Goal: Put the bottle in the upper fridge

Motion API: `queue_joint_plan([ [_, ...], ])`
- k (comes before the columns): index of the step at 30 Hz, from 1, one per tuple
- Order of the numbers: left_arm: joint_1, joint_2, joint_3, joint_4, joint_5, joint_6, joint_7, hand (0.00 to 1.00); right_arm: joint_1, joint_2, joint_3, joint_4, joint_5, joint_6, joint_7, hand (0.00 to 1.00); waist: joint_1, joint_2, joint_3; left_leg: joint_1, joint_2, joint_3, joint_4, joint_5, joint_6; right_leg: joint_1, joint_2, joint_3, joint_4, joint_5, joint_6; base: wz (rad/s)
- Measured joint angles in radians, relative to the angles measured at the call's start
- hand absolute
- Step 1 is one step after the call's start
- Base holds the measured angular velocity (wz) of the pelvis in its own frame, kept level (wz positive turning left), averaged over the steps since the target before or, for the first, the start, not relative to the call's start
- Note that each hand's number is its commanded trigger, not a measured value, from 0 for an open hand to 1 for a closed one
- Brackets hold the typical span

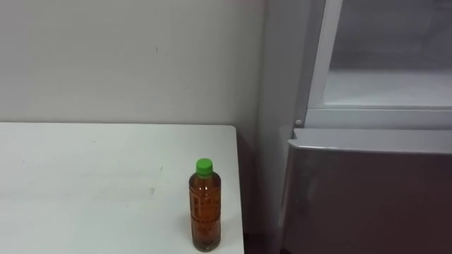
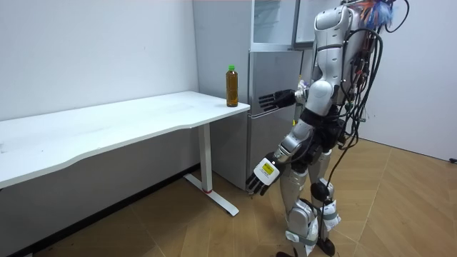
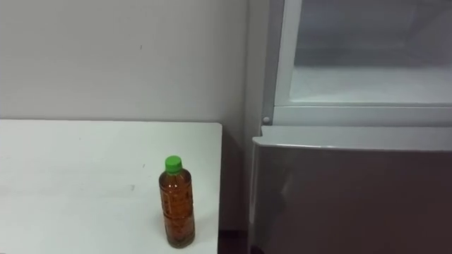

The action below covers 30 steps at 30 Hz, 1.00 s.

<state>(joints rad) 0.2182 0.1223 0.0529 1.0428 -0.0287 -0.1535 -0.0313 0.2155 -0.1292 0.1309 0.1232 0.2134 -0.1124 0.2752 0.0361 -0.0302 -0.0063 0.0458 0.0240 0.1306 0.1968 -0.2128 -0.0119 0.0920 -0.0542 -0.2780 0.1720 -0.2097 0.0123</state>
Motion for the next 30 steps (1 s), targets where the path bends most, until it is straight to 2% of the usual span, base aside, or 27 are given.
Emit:
queue_joint_plan([
  [1, 0.001, 0.005, 0.0, 0.0, 0.0, 0.0, 0.0, 0.0, 0.0, 0.0, 0.005, -0.009, -0.004, 0.0, 0.001, 0.0, 0.001, -0.005, -0.0028, -0.001, 0.0, 0.0, 0.0, 0.0, 0.0, -0.003, 0.0, 0.0, 0.001, 0.0, 0.0, 0.0],
  [5, 0.002, 0.015, -0.004, 0.0, 0.0, 0.0, 0.001, 0.0, -0.001, 0.0, 0.012, -0.055, -0.011, 0.006, -0.001, 0.0, 0.006, -0.009, -0.0022, -0.002, 0.0, 0.0, -0.001, 0.0, 0.0, -0.006, 0.0, 0.0, 0.001, 0.001, 0.0, 0.0],
  [10, -0.004, 0.019, -0.017, -0.003, 0.0, 0.001, -0.001, 0.0, -0.047, -0.001, 0.019, -0.079, -0.026, 0.006, -0.005, 0.0, 0.025, -0.008, -0.0018, 0.003, 0.0, 0.0, -0.006, 0.0, 0.0, -0.006, 0.0, 0.001, 0.008, 0.001, 0.0, 0.0],
  [14, -0.003, 0.02, -0.02, -0.011, 0.001, 0.002, -0.008, 0.0, -0.063, -0.004, 0.029, -0.119, -0.025, 0.005, -0.013, 0.0, 0.027, -0.008, 0.0003, 0.005, 0.0, -0.002, -0.006, 0.0, 0.0, -0.004, -0.001, 0.001, 0.013, 0.001, 0.0, 0.0],
  [19, -0.007, 0.025, -0.02, -0.011, 0.0, 0.001, -0.02, 0.0, -0.114, -0.02, 0.044, -0.144, -0.022, 0.005, -0.011, 0.0, 0.028, -0.012, 0.0088, 0.001, 0.001, -0.005, -0.004, 0.0, 0.001, -0.002, -0.001, 0.001, 0.016, 0.002, -0.001, 0.0],
  [30, -0.013, 0.035, -0.019, -0.006, -0.001, 0.018, 0.011, 0.0, -0.163, -0.053, 0.044, -0.174, -0.02, 0.005, -0.056, 0.0, 0.053, -0.018, 0.0095, -0.003, 0.0, -0.027, 0.0, 0.001, 0.001, 0.009, 0.0, -0.021, 0.015, 0.003, -0.001, 0.06],
])
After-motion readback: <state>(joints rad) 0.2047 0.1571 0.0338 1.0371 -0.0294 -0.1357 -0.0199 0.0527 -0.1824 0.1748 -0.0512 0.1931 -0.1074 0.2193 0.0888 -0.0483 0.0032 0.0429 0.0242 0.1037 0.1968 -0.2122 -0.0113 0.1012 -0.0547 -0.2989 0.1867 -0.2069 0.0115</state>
